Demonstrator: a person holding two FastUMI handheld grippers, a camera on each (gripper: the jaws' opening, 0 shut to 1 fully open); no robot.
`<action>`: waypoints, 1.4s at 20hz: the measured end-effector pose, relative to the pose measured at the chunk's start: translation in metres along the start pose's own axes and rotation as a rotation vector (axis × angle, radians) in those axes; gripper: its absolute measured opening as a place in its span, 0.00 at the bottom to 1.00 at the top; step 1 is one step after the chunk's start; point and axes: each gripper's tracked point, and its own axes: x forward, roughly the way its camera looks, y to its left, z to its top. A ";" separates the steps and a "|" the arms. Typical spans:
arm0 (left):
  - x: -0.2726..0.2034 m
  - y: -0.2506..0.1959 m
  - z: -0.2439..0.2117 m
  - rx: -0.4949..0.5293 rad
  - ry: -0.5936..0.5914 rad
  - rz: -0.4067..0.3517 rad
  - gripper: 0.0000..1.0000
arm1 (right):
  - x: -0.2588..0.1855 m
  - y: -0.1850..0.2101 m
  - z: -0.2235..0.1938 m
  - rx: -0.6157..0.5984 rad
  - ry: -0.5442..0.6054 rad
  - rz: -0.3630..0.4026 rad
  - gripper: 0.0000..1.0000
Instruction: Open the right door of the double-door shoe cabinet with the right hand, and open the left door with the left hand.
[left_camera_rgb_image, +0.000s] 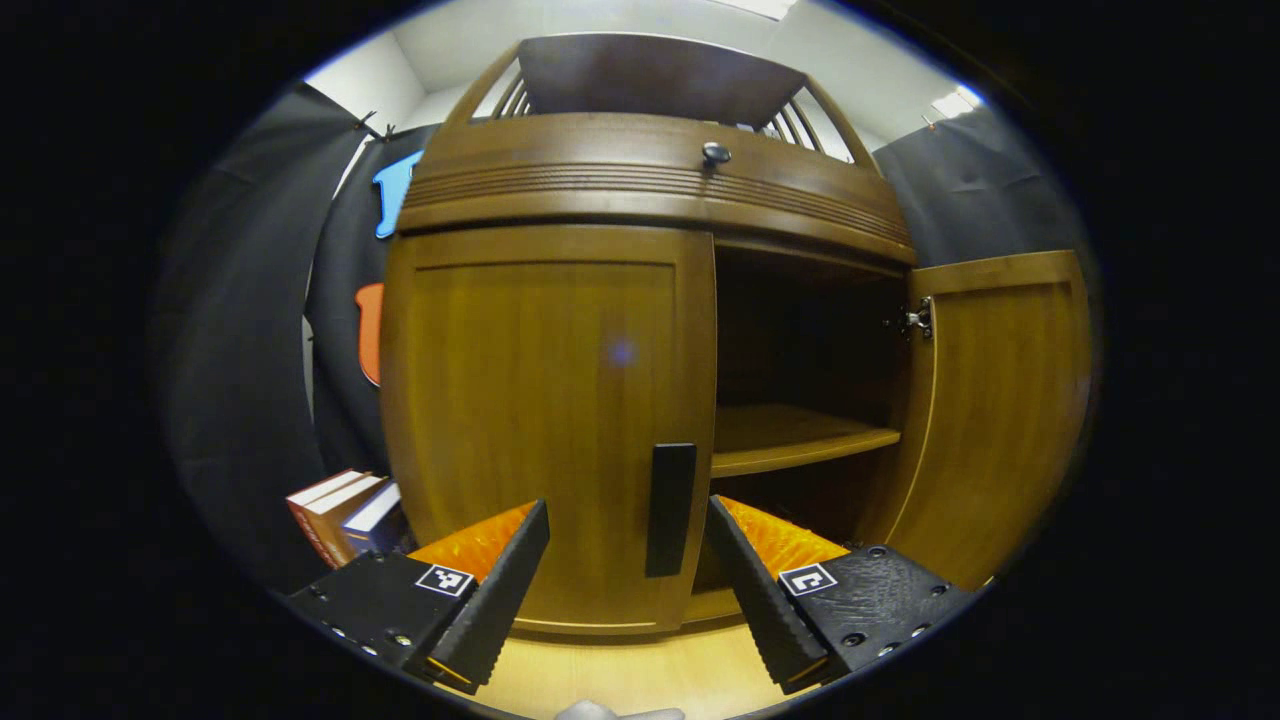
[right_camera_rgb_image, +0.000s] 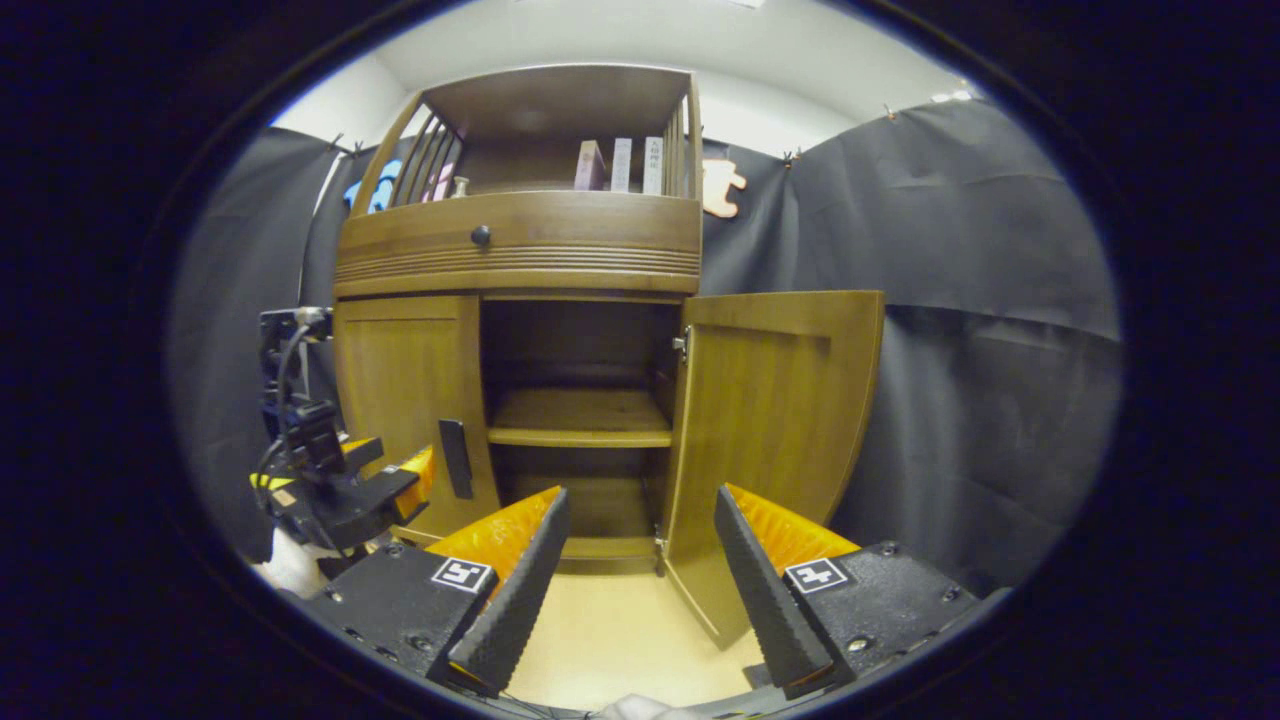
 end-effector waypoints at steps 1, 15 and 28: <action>0.011 -0.005 -0.003 -0.003 0.000 -0.003 0.95 | 0.002 0.000 -0.001 -0.005 0.013 -0.004 0.92; 0.068 -0.021 -0.034 -0.013 0.032 -0.035 0.31 | -0.003 -0.025 -0.025 -0.016 0.096 -0.073 0.92; -0.022 -0.009 -0.037 -0.035 0.043 -0.154 0.30 | -0.027 -0.011 -0.049 0.017 0.126 -0.018 0.92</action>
